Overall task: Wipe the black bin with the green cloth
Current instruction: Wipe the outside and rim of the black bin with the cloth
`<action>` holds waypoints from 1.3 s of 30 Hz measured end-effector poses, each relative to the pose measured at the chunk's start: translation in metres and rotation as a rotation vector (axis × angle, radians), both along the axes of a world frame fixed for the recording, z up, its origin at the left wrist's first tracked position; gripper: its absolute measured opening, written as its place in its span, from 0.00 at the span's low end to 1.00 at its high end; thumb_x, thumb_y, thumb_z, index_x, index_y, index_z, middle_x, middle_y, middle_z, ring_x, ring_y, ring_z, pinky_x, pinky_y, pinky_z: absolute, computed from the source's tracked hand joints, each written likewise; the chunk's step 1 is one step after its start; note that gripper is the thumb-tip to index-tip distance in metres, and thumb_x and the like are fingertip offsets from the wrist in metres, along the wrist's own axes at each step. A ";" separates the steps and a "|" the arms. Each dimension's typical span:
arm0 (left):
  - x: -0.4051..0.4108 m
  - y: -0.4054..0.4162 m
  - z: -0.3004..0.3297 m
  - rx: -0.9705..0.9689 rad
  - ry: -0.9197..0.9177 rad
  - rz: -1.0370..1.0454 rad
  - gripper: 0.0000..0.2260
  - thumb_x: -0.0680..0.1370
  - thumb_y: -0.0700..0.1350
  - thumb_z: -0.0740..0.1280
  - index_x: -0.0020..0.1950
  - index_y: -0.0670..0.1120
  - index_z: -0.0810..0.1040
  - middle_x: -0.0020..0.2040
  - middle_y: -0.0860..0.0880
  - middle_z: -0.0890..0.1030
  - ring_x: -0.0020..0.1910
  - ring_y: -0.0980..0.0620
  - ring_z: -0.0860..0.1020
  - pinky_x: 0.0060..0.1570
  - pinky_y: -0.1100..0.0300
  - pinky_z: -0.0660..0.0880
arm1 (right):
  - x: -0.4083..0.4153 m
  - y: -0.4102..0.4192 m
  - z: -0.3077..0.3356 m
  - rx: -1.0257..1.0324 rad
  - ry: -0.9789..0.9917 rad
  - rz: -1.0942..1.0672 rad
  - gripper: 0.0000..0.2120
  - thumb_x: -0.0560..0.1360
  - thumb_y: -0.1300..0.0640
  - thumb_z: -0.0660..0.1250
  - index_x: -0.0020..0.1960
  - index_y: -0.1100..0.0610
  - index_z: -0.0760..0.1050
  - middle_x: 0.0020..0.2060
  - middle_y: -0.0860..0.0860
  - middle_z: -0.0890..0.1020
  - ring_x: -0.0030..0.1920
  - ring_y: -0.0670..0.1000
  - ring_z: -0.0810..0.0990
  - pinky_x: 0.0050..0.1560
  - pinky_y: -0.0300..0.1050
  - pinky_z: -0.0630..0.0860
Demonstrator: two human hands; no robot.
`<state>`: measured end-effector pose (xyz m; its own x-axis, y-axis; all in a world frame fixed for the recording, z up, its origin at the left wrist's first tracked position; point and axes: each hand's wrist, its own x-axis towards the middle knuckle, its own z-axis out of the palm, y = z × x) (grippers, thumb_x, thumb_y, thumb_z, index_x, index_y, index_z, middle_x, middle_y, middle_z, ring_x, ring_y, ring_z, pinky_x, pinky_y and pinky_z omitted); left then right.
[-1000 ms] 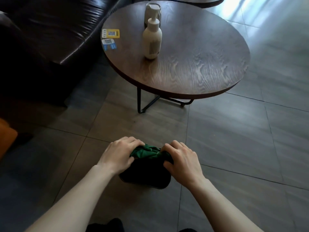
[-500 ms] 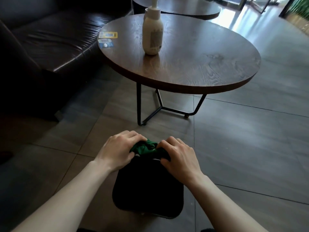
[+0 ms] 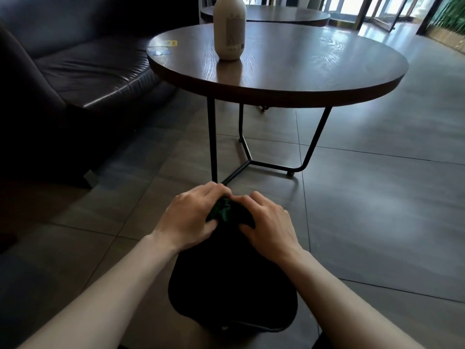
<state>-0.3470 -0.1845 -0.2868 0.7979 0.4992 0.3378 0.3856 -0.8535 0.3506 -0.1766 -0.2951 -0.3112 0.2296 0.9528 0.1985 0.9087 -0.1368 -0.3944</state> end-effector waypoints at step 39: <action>0.006 0.015 -0.128 -0.120 0.113 0.122 0.28 0.77 0.59 0.66 0.76 0.61 0.63 0.79 0.56 0.64 0.78 0.53 0.62 0.79 0.44 0.53 | 0.039 -0.076 -0.031 0.487 -0.036 -0.180 0.23 0.67 0.65 0.80 0.57 0.48 0.80 0.50 0.43 0.80 0.45 0.47 0.80 0.33 0.48 0.79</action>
<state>-0.3415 -0.1692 -0.4150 0.7585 0.6259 0.1815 0.5263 -0.7526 0.3957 -0.1378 -0.3715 -0.3418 0.3662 0.6938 0.6201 0.9019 -0.1005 -0.4202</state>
